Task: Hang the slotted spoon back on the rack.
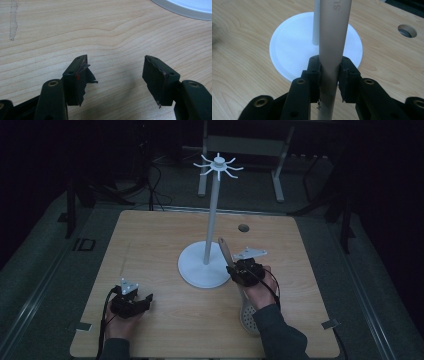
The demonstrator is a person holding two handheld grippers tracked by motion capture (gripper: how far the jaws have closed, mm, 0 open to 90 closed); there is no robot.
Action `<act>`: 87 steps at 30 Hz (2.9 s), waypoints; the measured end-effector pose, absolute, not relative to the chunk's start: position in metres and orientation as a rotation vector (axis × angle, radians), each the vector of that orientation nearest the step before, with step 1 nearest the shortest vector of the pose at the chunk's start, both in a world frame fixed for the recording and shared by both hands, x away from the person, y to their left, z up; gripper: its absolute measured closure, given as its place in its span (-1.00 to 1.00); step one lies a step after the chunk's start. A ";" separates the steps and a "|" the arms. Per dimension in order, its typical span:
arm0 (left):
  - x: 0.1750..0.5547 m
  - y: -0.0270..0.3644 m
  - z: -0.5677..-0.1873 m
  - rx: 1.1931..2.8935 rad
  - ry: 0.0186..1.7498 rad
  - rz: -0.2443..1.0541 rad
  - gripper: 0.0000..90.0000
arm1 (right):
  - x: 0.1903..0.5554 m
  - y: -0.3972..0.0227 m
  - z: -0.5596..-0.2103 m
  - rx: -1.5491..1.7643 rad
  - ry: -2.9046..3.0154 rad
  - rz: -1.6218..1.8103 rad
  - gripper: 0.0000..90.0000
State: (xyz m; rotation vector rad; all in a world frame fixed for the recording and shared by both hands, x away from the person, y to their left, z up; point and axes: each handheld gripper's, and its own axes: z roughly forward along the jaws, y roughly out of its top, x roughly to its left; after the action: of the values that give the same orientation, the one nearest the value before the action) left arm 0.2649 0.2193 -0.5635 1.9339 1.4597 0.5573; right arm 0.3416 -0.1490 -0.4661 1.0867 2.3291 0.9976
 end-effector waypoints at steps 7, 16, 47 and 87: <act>0.265 0.219 -0.563 1.934 1.460 0.558 -0.16 | 0.343 -0.152 -0.458 1.083 2.306 1.019 0.62; 0.265 0.219 -0.563 1.937 1.459 0.558 -0.16 | 0.343 -0.154 -0.451 1.084 2.283 1.036 0.62; 0.265 0.220 -0.563 1.932 1.460 0.558 -0.16 | 0.342 -0.153 -0.426 1.044 2.197 1.136 0.62; 0.265 0.220 -0.563 1.932 1.461 0.559 -0.16 | 0.343 -0.151 -0.401 1.010 2.125 1.196 0.62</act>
State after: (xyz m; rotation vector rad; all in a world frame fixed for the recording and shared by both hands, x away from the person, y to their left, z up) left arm 0.2650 0.2203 -0.5629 1.9315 1.4607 0.5587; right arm 0.3426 -0.1508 -0.4010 1.0102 2.1255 1.1961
